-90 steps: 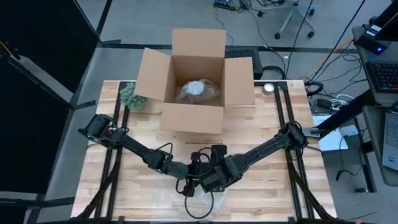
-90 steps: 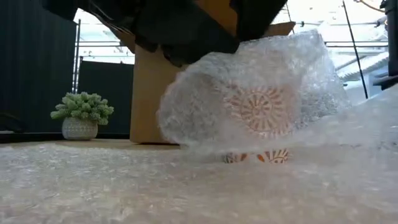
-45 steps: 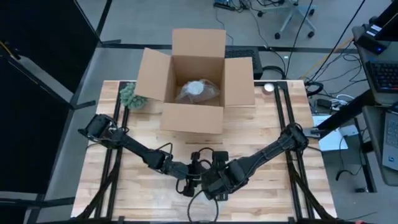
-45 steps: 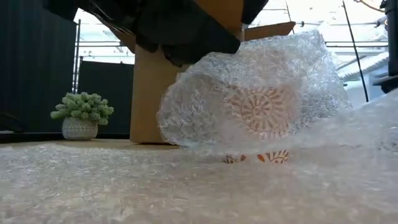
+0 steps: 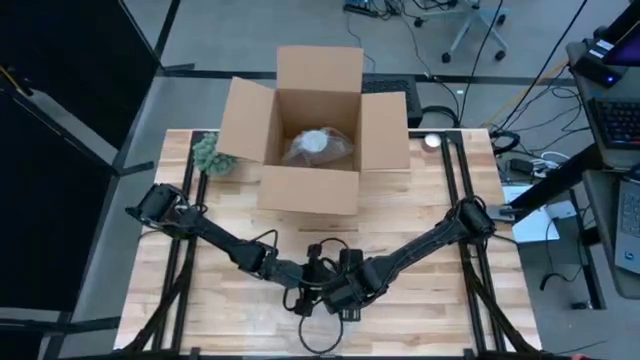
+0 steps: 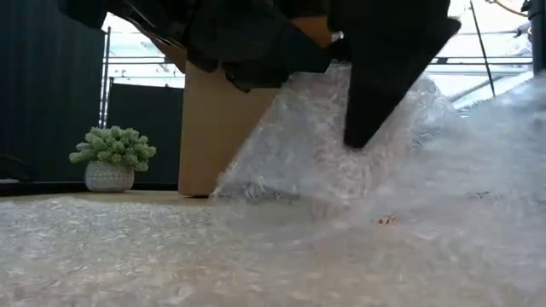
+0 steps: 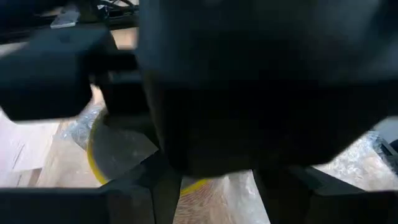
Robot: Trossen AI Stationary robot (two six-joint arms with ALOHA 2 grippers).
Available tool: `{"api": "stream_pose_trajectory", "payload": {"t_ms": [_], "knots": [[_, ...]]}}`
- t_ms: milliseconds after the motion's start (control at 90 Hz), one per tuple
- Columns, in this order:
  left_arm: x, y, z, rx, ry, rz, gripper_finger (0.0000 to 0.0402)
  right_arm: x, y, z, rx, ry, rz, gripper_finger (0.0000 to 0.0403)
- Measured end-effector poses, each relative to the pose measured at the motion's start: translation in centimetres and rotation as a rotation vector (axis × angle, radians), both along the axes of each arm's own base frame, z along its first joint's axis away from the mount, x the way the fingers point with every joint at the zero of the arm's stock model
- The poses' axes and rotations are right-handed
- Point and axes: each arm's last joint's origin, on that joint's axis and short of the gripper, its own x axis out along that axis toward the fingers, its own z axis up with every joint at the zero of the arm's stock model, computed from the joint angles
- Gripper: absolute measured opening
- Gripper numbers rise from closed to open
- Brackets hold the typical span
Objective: Wrap mug
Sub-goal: Wrap the yellow patterned mug with bubble wrap
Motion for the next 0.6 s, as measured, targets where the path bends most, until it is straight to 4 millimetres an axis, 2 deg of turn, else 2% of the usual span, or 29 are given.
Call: {"api": "stream_pose_trajectory", "payload": {"t_ms": [189,311,600], "knots": [[0.0,0.0,0.0,0.000,-0.001,0.000,0.0173,0.1,0.0,0.3,0.017,0.005,-0.003,0.0180],[0.0,0.0,0.0,0.000,0.001,-0.001,0.0173,0.6,0.4,2.3,0.039,-0.015,0.016,0.0180],[0.1,-0.1,0.3,-0.017,-0.019,-0.002,0.0173,0.0,0.6,6.2,0.005,0.055,0.037,0.0180]]}}
